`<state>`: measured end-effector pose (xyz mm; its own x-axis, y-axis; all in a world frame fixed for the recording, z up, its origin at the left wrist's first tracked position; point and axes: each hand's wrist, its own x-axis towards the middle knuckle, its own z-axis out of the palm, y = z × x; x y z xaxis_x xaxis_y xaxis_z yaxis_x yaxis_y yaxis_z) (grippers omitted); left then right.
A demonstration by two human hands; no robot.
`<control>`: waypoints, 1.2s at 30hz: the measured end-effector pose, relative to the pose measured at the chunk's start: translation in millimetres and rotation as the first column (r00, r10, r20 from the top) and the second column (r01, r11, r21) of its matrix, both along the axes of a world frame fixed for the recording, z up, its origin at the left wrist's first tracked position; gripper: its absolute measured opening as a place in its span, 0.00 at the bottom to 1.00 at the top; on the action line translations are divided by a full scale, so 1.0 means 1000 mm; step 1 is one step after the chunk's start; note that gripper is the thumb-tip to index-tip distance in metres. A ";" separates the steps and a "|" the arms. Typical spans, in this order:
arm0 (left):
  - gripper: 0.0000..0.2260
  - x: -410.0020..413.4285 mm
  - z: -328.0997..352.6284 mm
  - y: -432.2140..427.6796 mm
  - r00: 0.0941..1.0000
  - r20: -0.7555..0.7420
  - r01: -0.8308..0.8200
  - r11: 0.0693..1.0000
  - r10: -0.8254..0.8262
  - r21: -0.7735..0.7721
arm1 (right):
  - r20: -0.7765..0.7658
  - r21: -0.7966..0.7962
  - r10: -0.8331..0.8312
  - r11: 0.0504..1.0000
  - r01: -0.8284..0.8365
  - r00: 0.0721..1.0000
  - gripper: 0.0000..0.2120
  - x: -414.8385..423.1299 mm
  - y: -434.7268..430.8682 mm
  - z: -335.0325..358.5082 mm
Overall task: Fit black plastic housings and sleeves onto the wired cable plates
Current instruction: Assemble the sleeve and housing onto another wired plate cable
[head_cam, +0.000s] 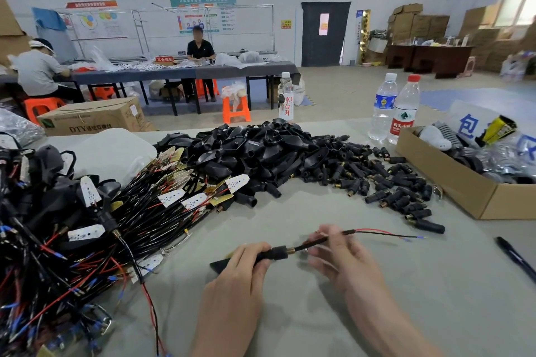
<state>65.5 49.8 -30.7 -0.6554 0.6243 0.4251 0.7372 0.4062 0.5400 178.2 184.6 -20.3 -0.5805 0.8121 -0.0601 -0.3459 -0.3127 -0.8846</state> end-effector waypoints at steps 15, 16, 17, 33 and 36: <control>0.18 -0.011 -0.010 -0.006 0.999 -0.034 0.011 0.993 -0.015 -0.114 | 0.128 0.119 -0.115 0.988 0.100 0.985 0.09 -0.001 0.002 -0.004; 0.17 -0.010 -0.009 -0.006 0.999 -0.045 0.008 0.993 -0.014 -0.115 | 0.127 0.118 -0.116 0.988 0.101 0.985 0.09 0.000 0.002 -0.004; 0.15 -0.010 -0.009 -0.005 0.999 -0.047 0.012 0.994 -0.017 -0.112 | 0.122 0.118 -0.113 0.988 0.099 0.986 0.10 0.001 0.002 -0.004; 0.15 -0.011 -0.004 -0.005 0.987 -0.100 0.133 0.987 -0.123 0.094 | -0.022 0.064 0.103 0.993 -0.101 0.994 0.17 0.002 0.004 -0.006; 0.14 -0.010 -0.001 -0.006 0.988 -0.043 0.154 0.978 -0.149 0.141 | -0.050 0.054 0.129 0.990 -0.127 0.990 0.17 0.003 0.008 -0.007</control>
<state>56.0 43.5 -32.0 -0.5427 0.6461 0.5367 0.8018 0.2082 0.5601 181.3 192.2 -27.4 -0.6811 0.7321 0.0128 -0.3531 -0.3130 -0.8817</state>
